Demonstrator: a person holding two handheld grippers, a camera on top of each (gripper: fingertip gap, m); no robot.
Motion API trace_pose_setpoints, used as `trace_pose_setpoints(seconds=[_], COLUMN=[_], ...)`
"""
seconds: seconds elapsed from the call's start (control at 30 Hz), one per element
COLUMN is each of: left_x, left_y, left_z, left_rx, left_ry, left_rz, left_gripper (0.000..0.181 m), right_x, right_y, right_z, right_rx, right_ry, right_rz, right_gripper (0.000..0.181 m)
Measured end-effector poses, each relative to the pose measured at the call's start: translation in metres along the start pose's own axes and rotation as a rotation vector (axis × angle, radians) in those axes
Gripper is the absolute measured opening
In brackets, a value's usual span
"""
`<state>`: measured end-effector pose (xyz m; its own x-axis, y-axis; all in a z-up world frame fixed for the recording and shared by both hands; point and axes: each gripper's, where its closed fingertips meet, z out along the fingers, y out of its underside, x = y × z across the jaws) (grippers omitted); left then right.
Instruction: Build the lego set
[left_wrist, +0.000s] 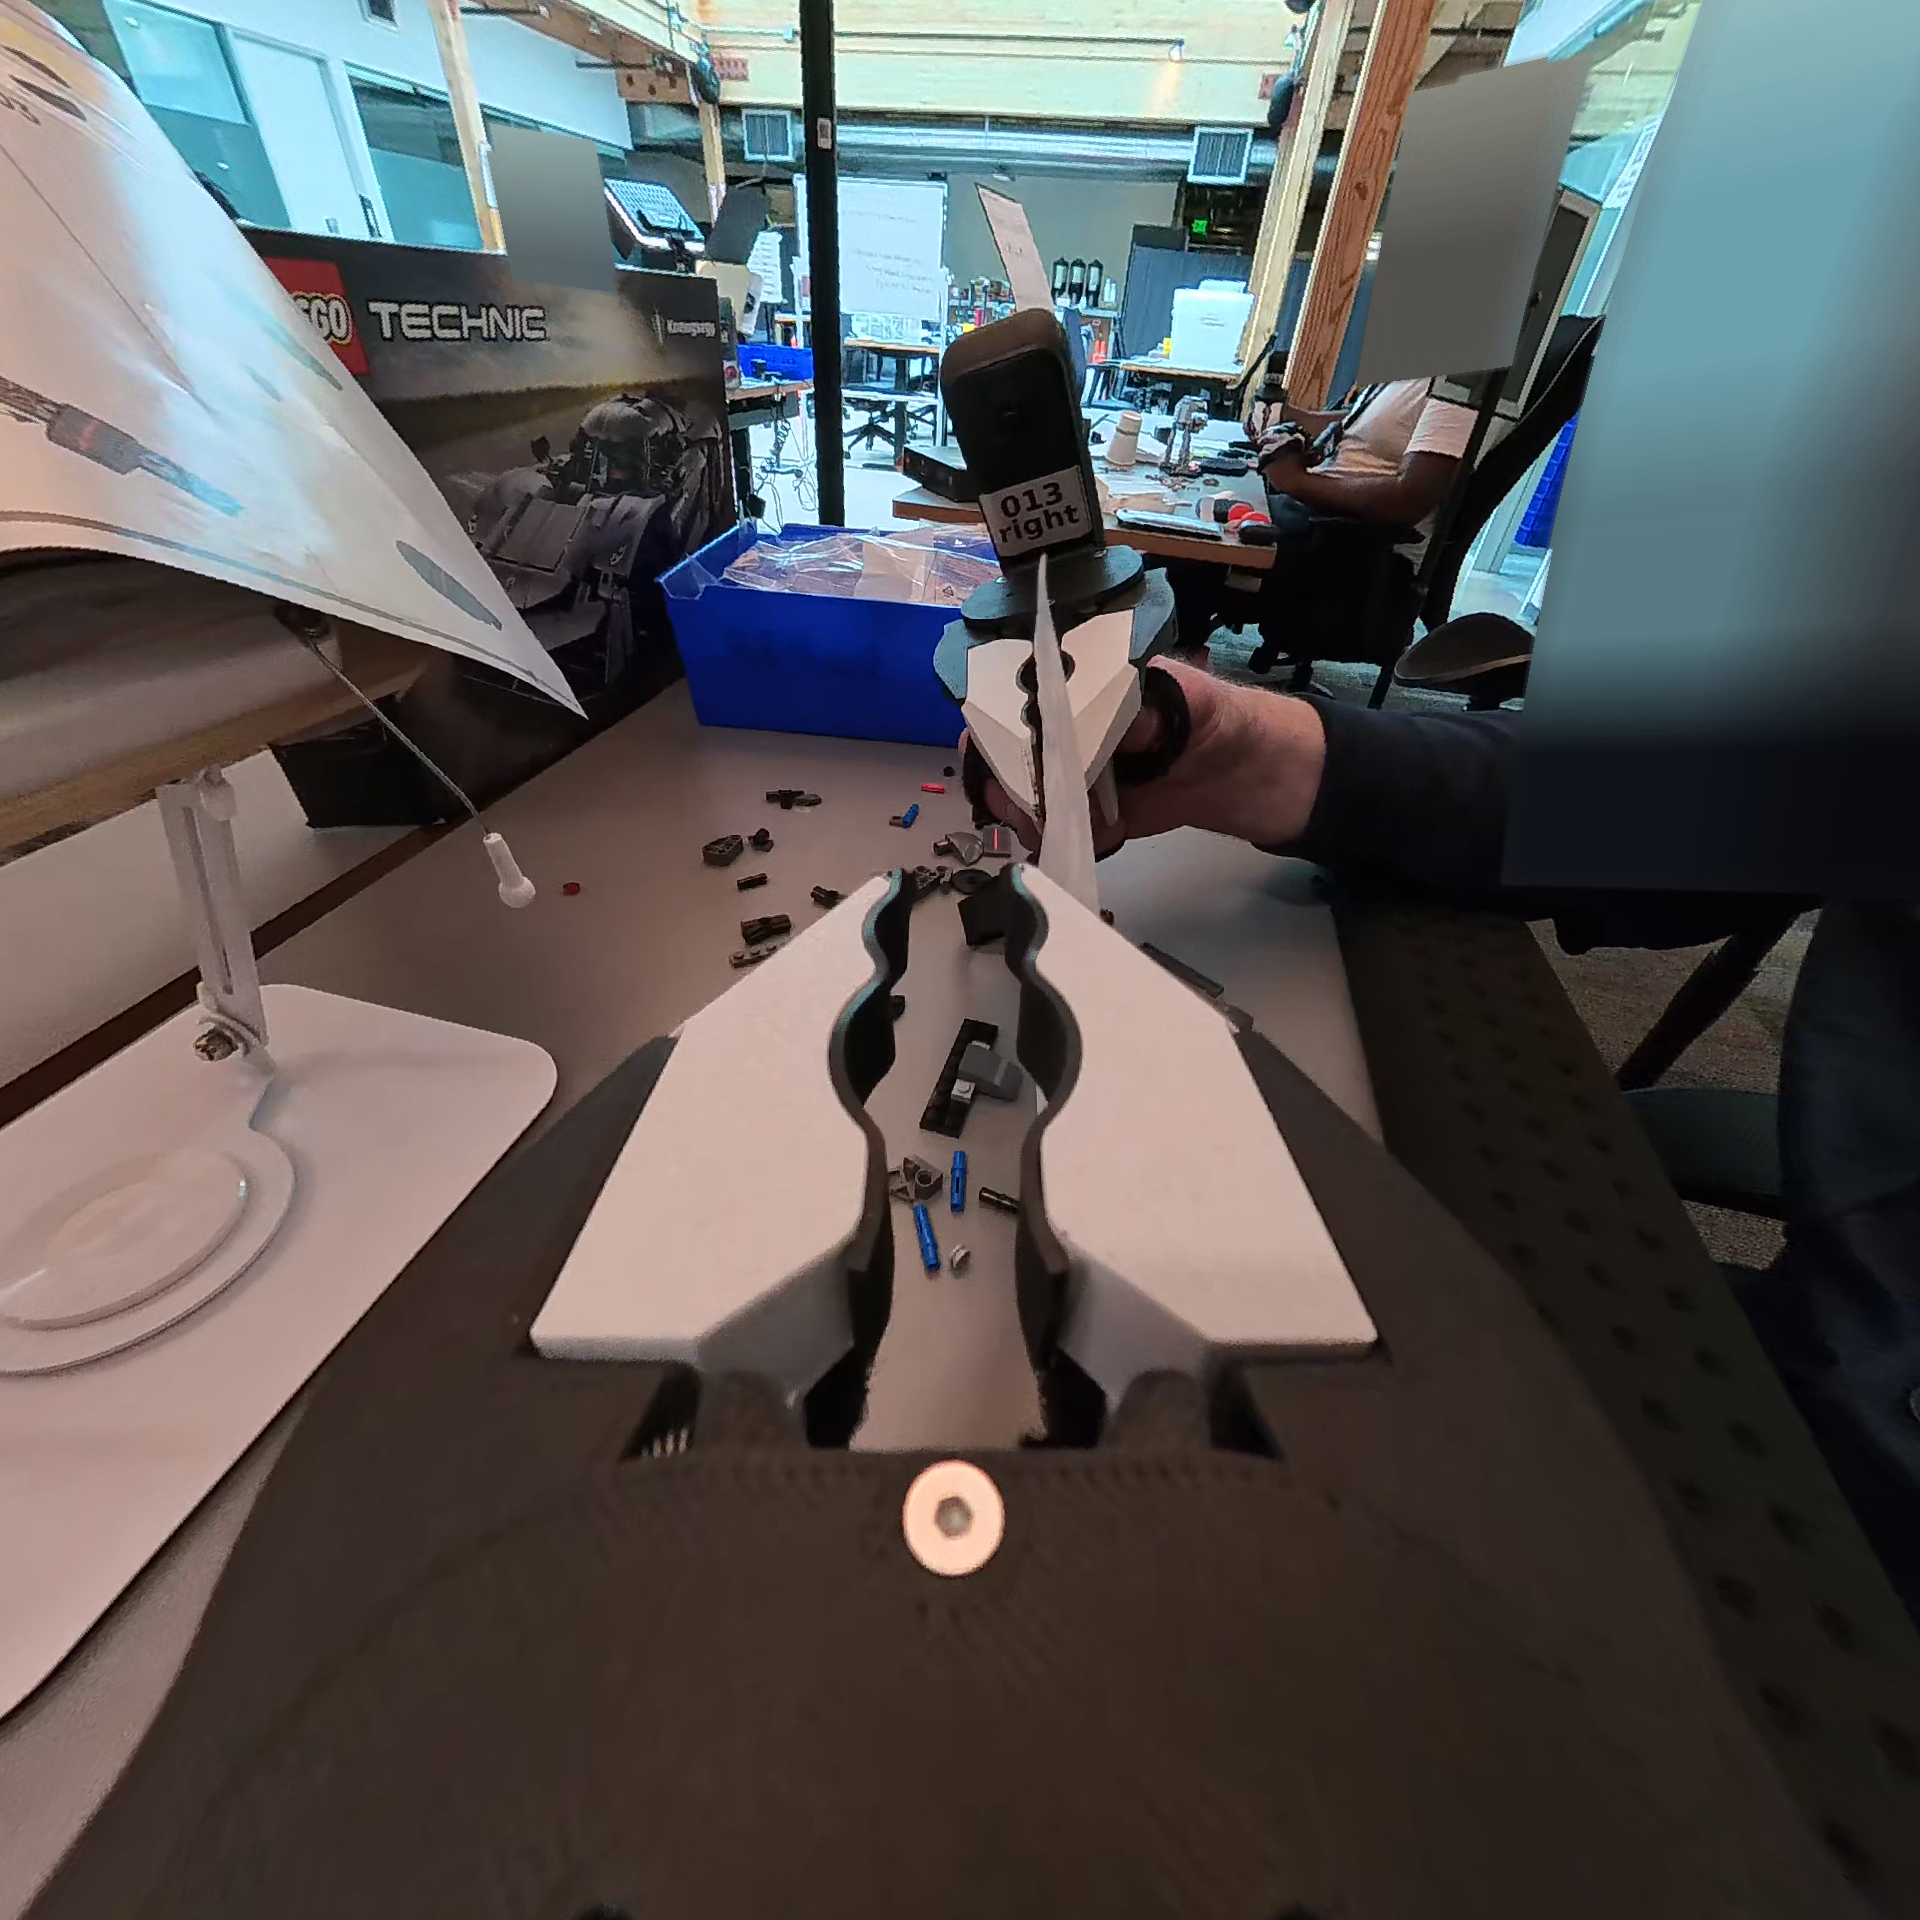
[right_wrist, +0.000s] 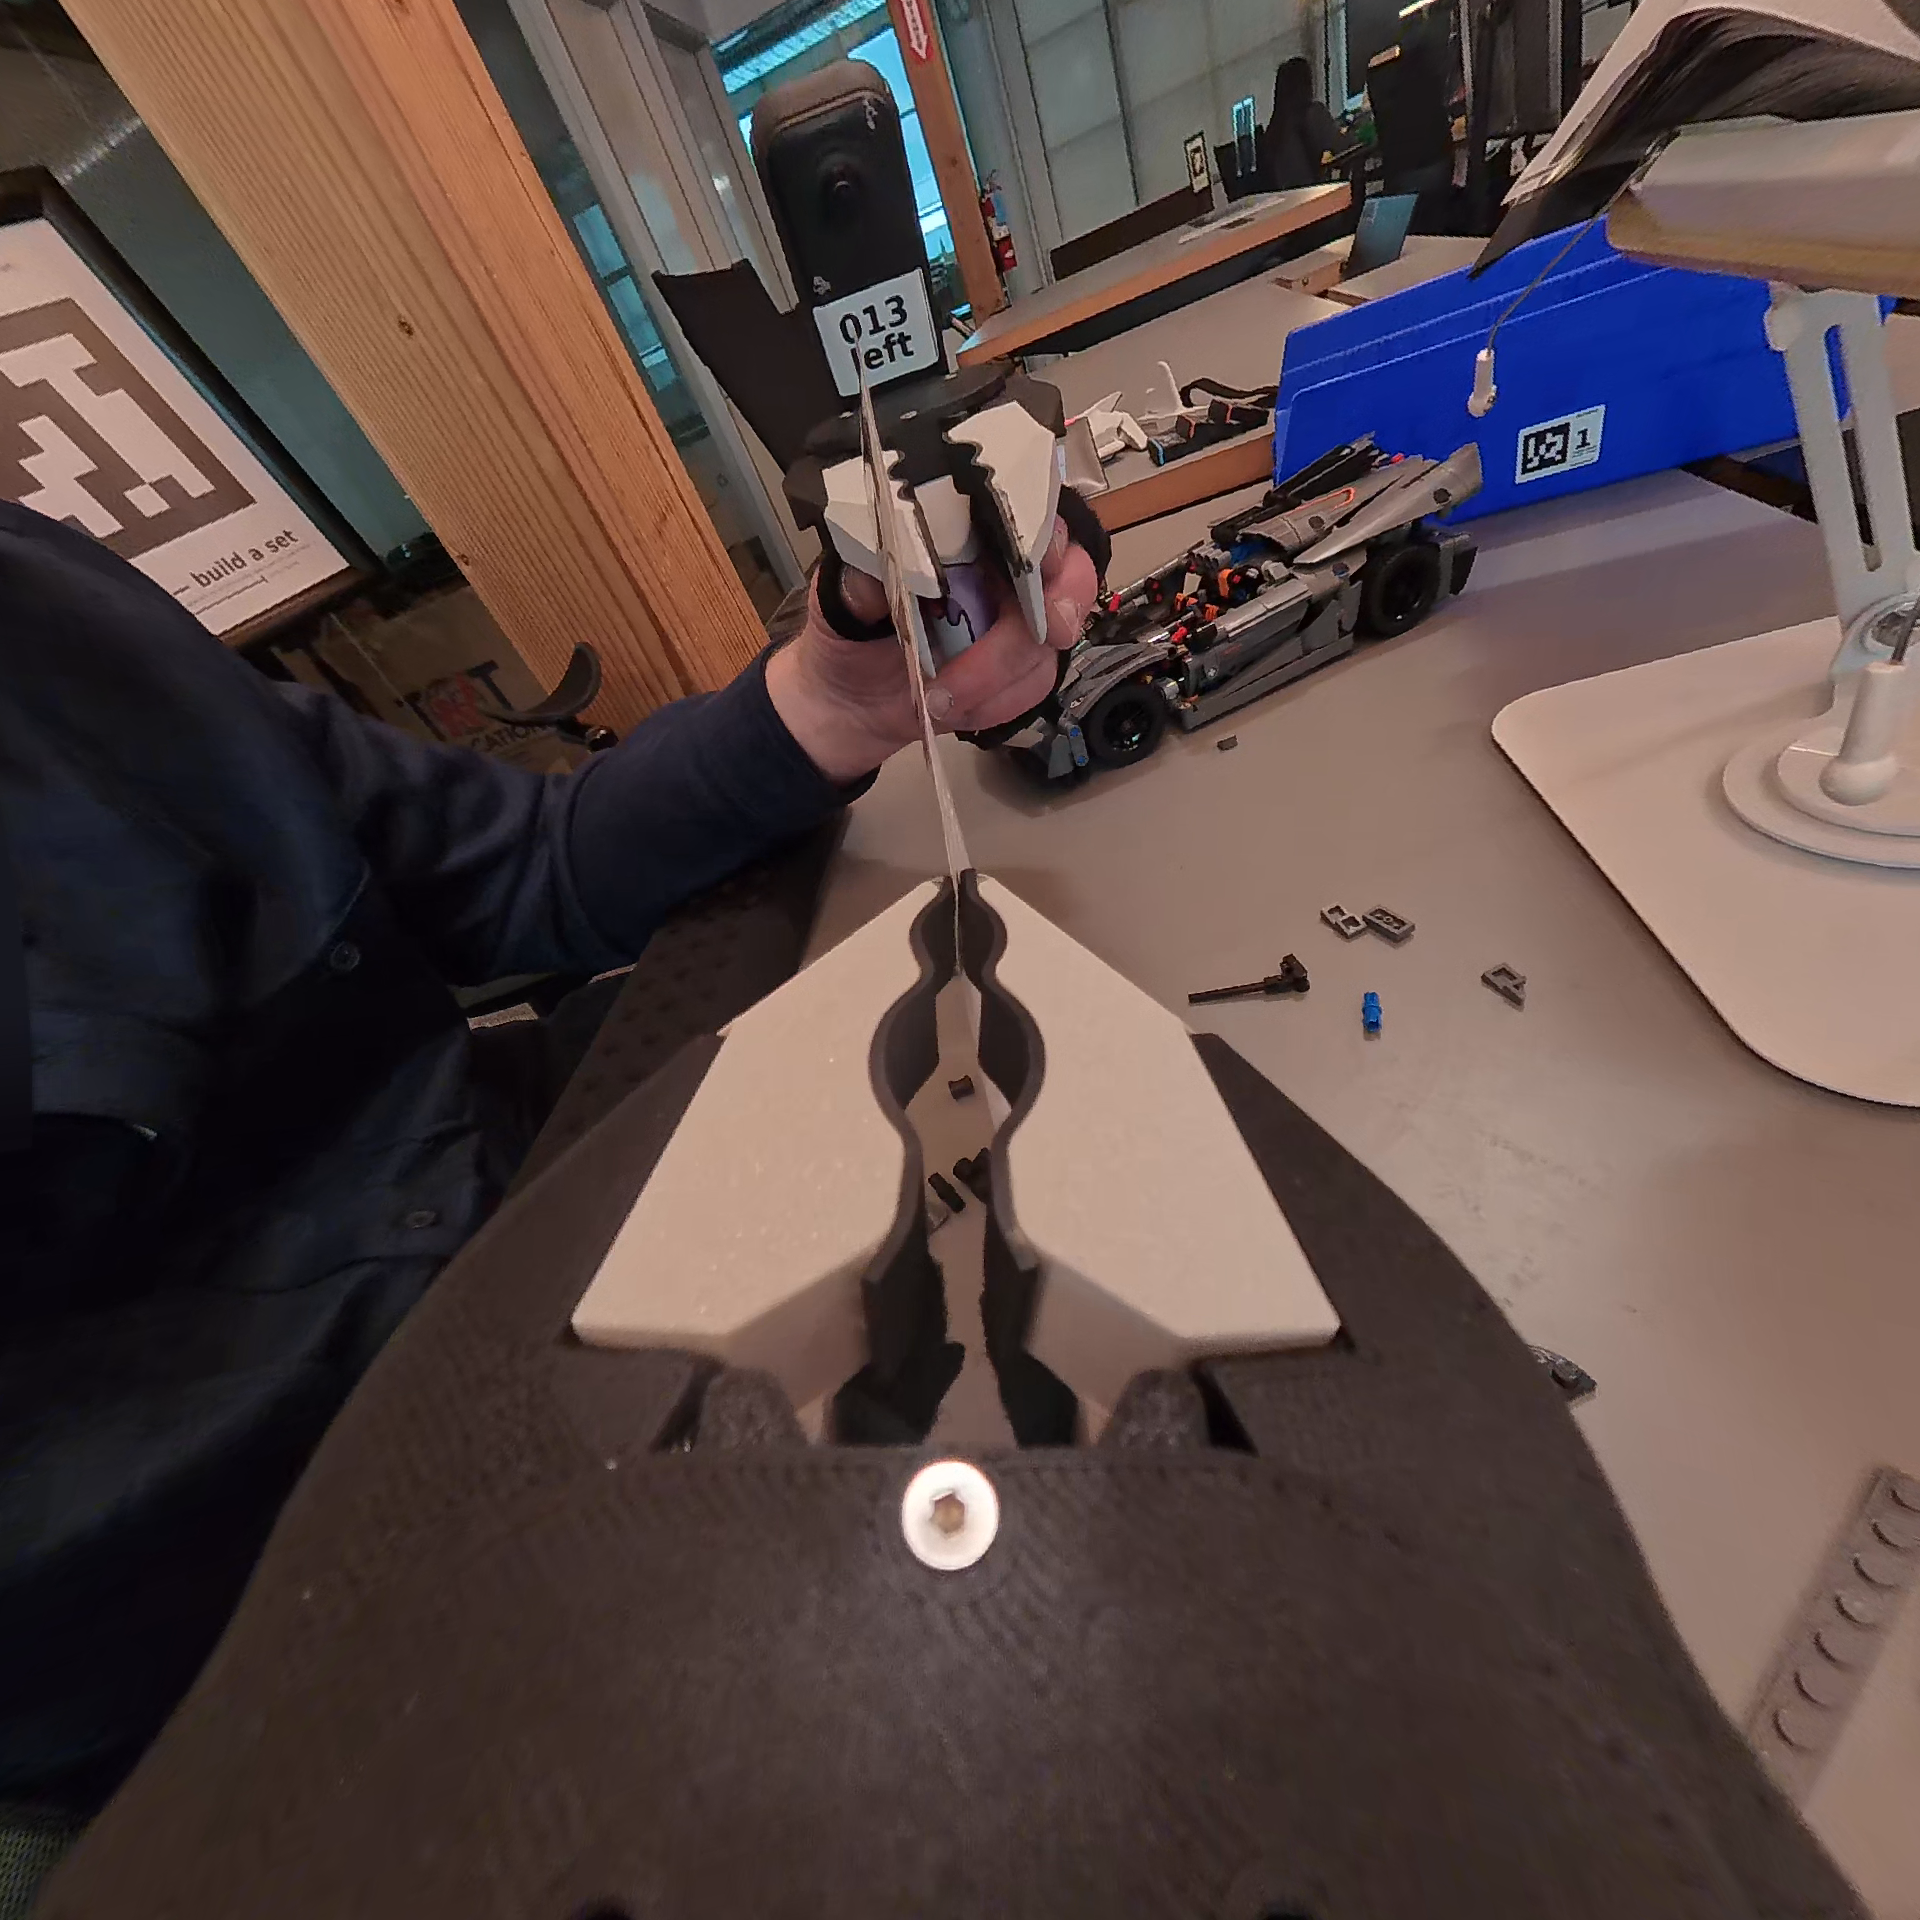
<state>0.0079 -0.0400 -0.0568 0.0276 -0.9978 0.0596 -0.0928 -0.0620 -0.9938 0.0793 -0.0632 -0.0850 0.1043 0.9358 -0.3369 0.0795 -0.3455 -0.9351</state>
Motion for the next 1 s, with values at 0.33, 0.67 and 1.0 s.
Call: trace_pose_setpoints(seconds=[0.33, 0.67, 1.0], left_x=[0.002, 0.005, 0.01], left_y=[-0.003, -0.009, -0.017], left_z=[-0.002, -0.006, -0.011], left_rx=[0.019, 0.06, 0.103], left_ry=[0.016, 0.04, 0.076], left_rz=[-0.006, -0.018, -0.023], left_gripper=[0.015, 0.015, 0.021], right_x=[0.0, 0.0, 0.0], right_y=[0.0, 0.001, 0.001], right_z=[0.0, 0.0, 0.0], right_rx=[-0.003, -0.004, -0.005], right_ry=[0.003, 0.003, 0.004], right_rz=[-0.002, -0.002, -0.002], right_gripper=[0.0, 0.0, 0.0])
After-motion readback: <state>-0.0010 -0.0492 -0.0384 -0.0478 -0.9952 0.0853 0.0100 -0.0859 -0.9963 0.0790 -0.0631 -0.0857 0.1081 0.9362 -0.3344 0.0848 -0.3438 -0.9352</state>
